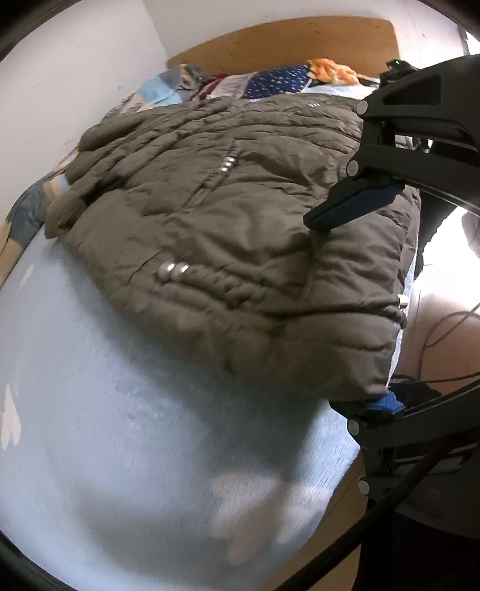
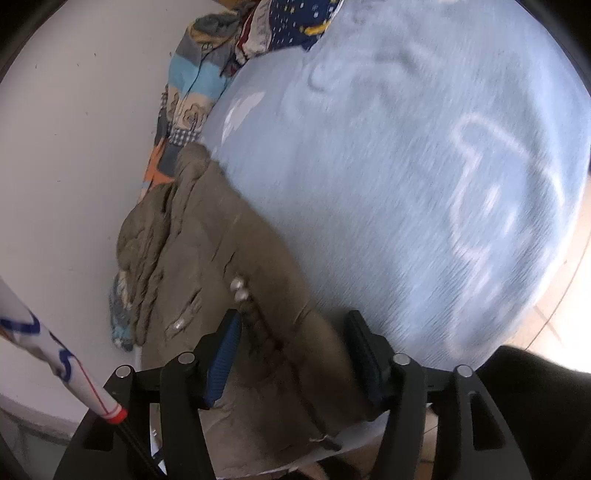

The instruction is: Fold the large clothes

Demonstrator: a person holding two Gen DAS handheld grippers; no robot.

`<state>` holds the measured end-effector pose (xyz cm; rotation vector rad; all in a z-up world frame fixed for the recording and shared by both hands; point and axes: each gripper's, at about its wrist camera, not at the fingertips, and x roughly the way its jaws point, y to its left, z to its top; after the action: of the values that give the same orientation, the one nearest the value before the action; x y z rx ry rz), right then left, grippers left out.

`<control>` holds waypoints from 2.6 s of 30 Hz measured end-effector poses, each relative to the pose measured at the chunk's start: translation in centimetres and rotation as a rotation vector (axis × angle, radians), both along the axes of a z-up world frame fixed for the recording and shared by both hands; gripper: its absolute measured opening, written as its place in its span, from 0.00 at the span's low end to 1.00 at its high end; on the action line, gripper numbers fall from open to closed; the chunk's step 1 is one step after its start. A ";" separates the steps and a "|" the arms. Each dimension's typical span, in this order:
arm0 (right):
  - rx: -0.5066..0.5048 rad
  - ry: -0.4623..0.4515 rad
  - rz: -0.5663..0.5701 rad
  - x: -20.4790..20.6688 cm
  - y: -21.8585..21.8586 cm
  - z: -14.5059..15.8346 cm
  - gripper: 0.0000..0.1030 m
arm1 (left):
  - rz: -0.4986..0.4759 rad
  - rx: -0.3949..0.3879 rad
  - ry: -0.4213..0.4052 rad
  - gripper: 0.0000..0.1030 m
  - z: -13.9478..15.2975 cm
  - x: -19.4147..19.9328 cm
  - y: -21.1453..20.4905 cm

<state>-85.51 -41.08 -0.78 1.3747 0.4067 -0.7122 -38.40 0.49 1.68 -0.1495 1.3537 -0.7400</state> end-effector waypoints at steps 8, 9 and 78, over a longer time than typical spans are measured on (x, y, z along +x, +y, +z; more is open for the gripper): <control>0.001 0.018 0.184 4.1 3.1 0.0 0.69 | -0.040 0.036 -0.064 0.72 -0.1 -1.8 -1.3; 0.002 0.060 0.207 4.6 3.6 -0.3 0.69 | -0.038 0.041 -0.078 0.72 0.0 -1.9 -1.2; -0.302 0.305 0.284 8.3 5.2 1.6 0.34 | -0.202 0.368 -0.736 0.45 0.8 -8.7 -8.1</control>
<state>-77.23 -35.84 0.86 0.9030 0.6917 -0.7152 -47.13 -7.65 2.44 0.5168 0.7760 -0.6104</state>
